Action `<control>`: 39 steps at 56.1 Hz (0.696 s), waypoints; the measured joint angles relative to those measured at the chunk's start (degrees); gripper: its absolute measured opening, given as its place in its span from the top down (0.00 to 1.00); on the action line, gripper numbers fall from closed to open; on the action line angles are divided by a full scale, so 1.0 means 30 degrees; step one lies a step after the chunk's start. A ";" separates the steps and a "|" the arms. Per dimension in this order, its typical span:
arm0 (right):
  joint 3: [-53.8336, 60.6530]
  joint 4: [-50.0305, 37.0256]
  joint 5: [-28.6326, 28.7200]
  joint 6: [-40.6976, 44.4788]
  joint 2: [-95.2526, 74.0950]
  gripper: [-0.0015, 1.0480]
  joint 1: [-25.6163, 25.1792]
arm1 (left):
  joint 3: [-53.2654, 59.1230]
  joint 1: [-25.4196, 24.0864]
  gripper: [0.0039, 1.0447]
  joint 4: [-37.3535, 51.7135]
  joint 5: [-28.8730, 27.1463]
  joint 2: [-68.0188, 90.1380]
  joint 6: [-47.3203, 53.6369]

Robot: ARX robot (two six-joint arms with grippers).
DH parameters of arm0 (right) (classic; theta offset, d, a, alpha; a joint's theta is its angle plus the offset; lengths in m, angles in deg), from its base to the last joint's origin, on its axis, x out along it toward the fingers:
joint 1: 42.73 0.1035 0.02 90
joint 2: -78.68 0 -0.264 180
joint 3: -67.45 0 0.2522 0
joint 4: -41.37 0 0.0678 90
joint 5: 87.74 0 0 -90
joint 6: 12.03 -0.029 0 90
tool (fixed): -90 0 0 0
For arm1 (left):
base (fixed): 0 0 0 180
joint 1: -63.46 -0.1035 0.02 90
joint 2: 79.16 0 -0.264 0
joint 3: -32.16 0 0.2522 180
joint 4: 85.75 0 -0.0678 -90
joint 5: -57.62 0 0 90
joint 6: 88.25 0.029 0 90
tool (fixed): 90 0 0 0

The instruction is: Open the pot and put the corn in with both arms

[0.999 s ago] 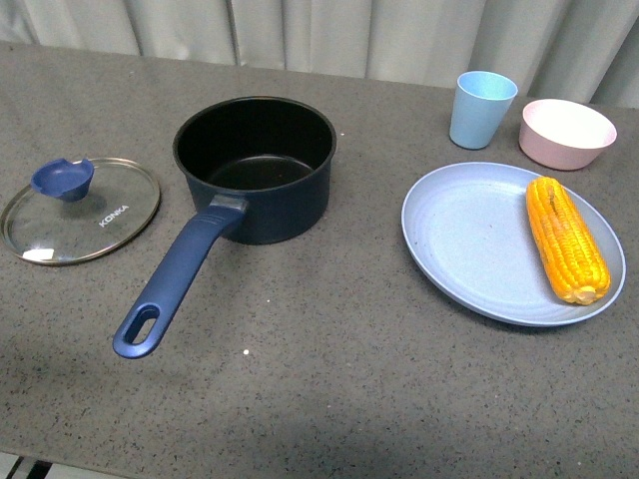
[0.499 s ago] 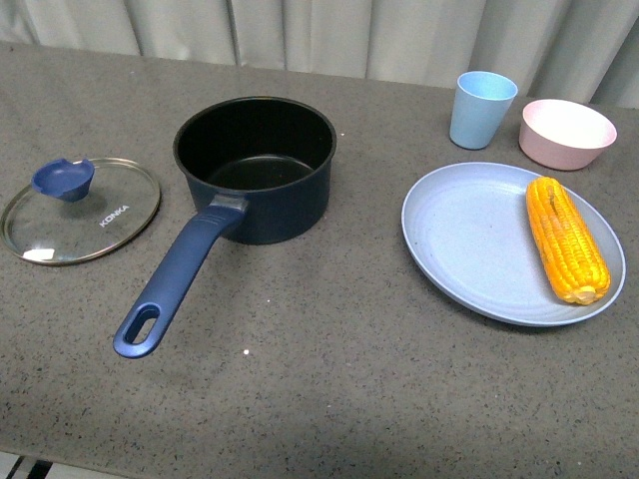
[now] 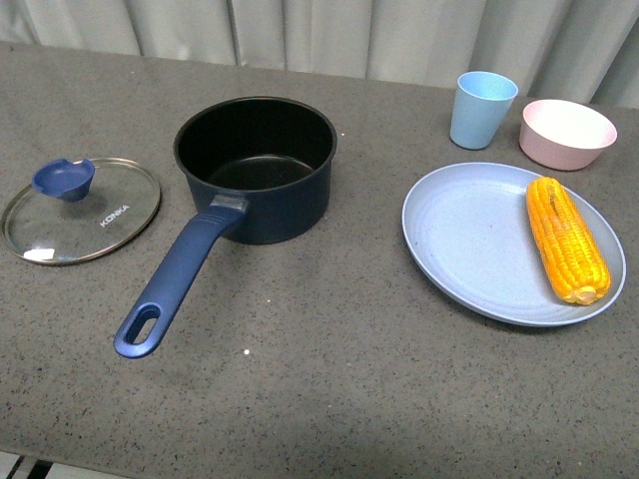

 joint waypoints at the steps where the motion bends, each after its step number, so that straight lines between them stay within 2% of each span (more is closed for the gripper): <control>1: 0.0000 0.0000 0.0000 0.0000 0.0000 0.09 0.0000 | 0.0000 0.0000 0.97 -0.0073 0.0000 -0.0073 0.0000; 27: 0.0000 0.0000 0.0000 0.0000 0.0000 0.09 0.0000 | 0.0000 0.0000 0.97 -0.3031 0.0000 -0.3016 0.0000; 32: 0.0000 0.0000 0.0000 0.0000 0.0000 0.09 0.0000 | -0.0007 0.0000 0.97 -0.6091 0.0000 -0.5450 0.0007; 39: 0.0000 0.0000 0.0007 0.0000 0.0000 0.09 0.0000 | -0.0007 0.0000 0.97 -0.6426 0.0000 -0.6295 0.0007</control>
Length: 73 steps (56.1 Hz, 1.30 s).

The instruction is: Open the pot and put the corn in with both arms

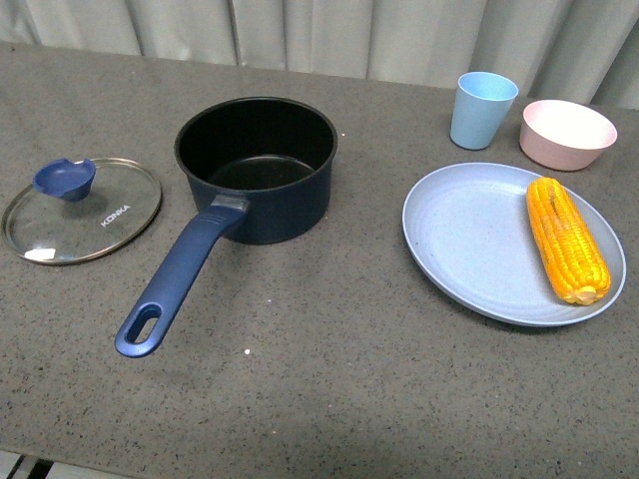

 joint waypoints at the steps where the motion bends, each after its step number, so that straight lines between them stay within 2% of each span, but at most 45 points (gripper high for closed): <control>1: 0.0000 -0.0007 -0.0007 0.0000 0.0000 0.09 0.0000 | 0.0000 0.0000 0.97 -0.0029 0.0000 -0.0007 0.0000; 3: 0.0000 -0.0007 -0.0007 0.0000 0.0000 0.09 0.0000 | 0.0000 0.0000 0.96 -0.0036 0.0000 -0.0015 -0.0015; 6: 0.0000 0.0000 0.0000 0.0007 -0.0007 0.09 0.0000 | 0.0000 0.0000 0.88 -0.0036 0.0000 -0.0015 -0.0007; 10: -0.0940 0.1982 0.1843 0.0911 -0.1676 0.09 -0.0772 | 0.0000 0.0000 0.76 -0.0036 -0.0015 -0.0015 -0.0007; 12: -0.1326 0.1887 0.2040 0.1311 -0.3279 0.09 -0.0962 | 0.0000 0.0000 0.71 -0.0036 0.0000 -0.0022 0.0000; 25: -0.4379 -0.5377 0.1217 0.2834 -1.7660 0.09 0.0131 | 0.0000 0.0000 0.33 -0.0044 -0.0007 -0.0044 0.0000; 35: -0.8444 -0.6499 0.0036 0.2805 -2.6935 0.09 0.0437 | 0.0000 0.0000 0.05 -0.0044 -0.0007 -0.0044 0.0015; 40: -1.0936 -0.6178 -0.0430 0.2579 -3.1139 0.09 0.0663 | 0.0000 0.0000 0.06 -0.0044 -0.0007 -0.0044 0.0044; 46: -1.2633 -0.5479 -0.0838 0.2113 -3.3405 0.09 0.0940 | 0.0000 0.0000 0.06 -0.0044 -0.0007 -0.0044 0.0044; 73: -1.6830 -0.1792 -0.1472 0.0036 -3.7390 0.09 0.1654 | 0.0000 0.0000 0.06 -0.0044 -0.0007 -0.0044 0.0044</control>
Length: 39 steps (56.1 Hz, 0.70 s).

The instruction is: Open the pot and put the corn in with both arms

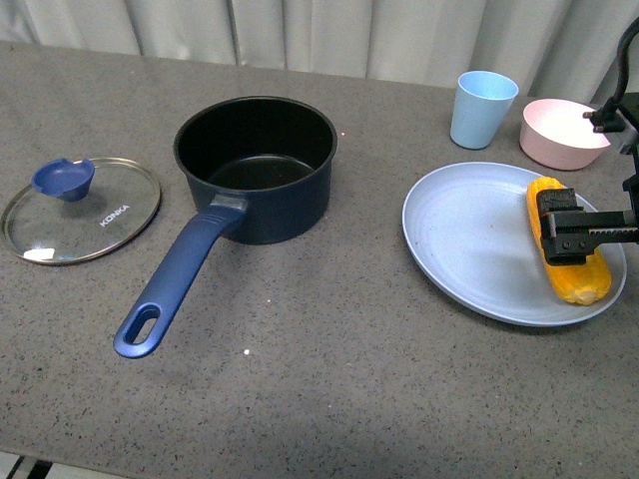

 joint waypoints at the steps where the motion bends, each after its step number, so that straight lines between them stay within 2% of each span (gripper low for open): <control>1: -0.0073 0.0124 -0.0073 -0.0022 -0.0124 0.09 0.0015 | 0.0000 0.0000 0.06 0.0000 0.0000 0.0000 0.0000; 18: -0.0721 0.0903 -0.0124 -0.0262 -0.1064 0.10 0.0233 | 0.0000 0.0000 0.06 0.0000 0.0000 0.0000 0.0000; 27: -0.1005 0.0998 -0.0342 -0.0168 -0.1180 0.33 0.0262 | 0.0000 0.0000 0.06 0.0000 0.0000 0.0000 0.0000; 32: -0.1144 0.1166 -0.0262 -0.0102 -0.1180 0.50 0.0313 | 0.0000 0.0000 0.06 0.0000 0.0000 0.0000 0.0000; 39: -0.1224 0.1479 -0.0124 -0.0029 -0.1180 0.67 0.0379 | 0.0000 0.0000 0.06 0.0000 0.0000 0.0000 0.0000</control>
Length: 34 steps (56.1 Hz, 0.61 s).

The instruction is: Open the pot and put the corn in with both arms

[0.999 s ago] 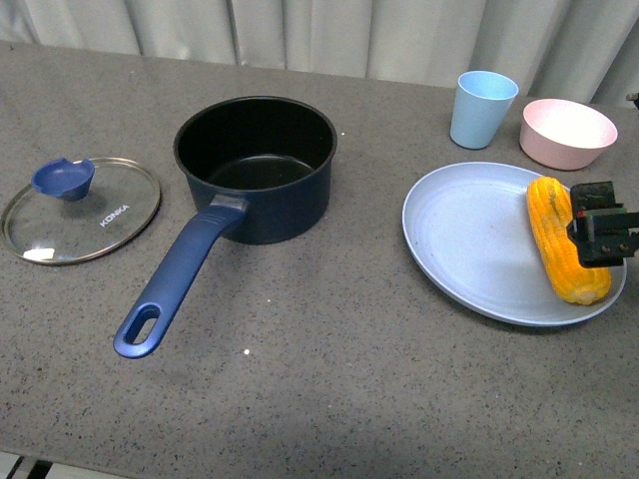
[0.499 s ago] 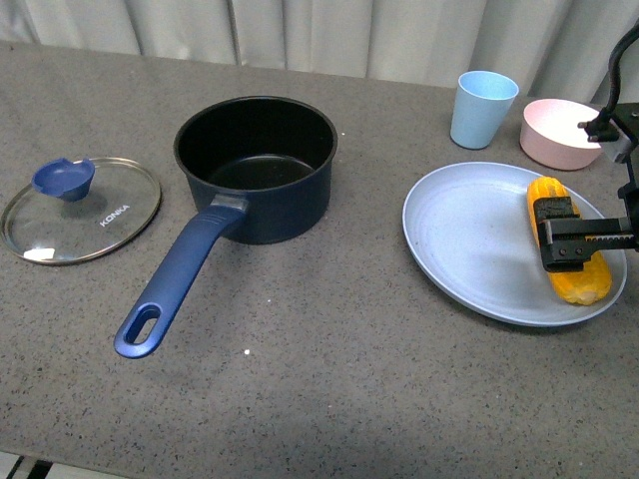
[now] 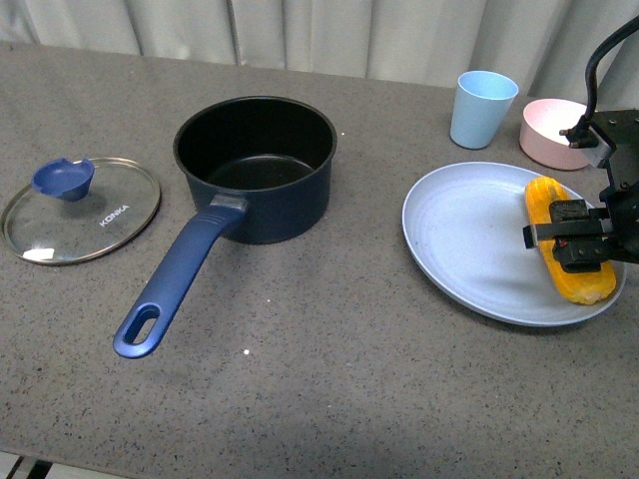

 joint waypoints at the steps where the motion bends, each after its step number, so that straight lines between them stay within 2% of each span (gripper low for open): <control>1: 0.0000 0.0015 0.0015 0.0007 0.0000 0.68 0.0000 | 0.0000 0.0000 0.06 0.0000 0.0000 0.0000 0.0000; 15: 0.0335 -0.0379 0.0466 0.0656 0.0452 0.83 0.0277 | 0.0000 0.0000 0.06 0.0000 0.0000 0.0000 0.0000; 23: 0.0962 -0.0896 0.1275 0.1945 0.1690 0.87 0.0823 | 0.0000 0.0000 0.06 0.0000 0.0000 0.0000 0.0007; 34: 0.0729 -0.1078 0.2608 0.4233 0.3577 0.89 0.2579 | 0.0000 0.0000 0.06 0.0000 0.0000 0.0000 0.0000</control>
